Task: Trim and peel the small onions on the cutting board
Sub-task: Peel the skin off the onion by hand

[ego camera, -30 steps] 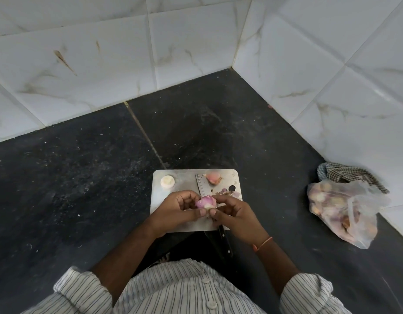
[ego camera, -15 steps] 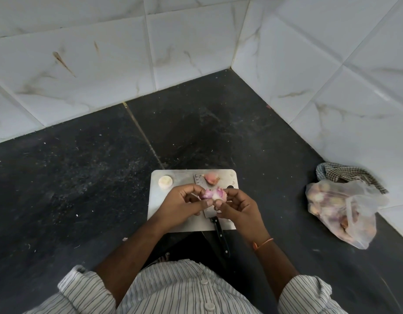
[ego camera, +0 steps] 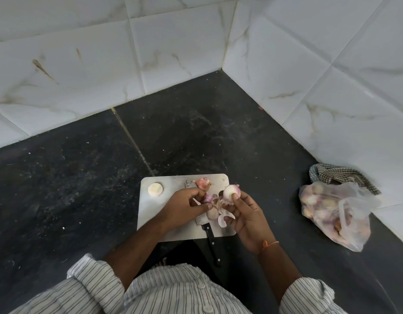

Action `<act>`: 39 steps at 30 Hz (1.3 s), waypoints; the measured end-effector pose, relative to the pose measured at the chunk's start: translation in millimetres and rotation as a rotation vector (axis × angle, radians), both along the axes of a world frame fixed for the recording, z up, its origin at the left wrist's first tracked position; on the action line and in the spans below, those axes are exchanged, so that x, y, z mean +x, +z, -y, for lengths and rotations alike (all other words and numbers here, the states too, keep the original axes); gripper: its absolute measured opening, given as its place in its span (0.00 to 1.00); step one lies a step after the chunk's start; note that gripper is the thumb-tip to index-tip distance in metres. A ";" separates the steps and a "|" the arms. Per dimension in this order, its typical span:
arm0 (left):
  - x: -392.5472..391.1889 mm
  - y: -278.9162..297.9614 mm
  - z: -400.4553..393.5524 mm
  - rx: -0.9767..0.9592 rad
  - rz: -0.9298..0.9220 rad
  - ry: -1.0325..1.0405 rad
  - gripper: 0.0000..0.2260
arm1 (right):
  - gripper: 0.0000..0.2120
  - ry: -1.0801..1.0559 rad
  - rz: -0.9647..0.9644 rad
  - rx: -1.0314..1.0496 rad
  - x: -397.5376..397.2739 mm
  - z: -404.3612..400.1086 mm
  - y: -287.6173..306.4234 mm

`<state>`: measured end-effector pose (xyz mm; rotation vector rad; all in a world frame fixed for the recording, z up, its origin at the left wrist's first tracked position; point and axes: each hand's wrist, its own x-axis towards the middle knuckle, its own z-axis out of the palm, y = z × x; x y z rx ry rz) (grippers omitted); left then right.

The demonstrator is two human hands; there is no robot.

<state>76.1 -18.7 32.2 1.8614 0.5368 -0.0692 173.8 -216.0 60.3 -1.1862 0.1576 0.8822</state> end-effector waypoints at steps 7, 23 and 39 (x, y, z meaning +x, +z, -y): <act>27.1 4.0 15.4 0.201 -0.077 -0.230 0.17 | 0.20 -0.026 0.034 -0.046 16.1 11.4 -4.2; 10.3 11.0 12.7 0.249 0.199 -0.217 0.19 | 0.18 0.111 -0.039 -0.037 0.7 -1.5 12.9; -13.4 54.4 26.5 -0.111 0.174 -0.002 0.14 | 0.19 0.054 0.016 -0.051 -16.4 -15.8 37.7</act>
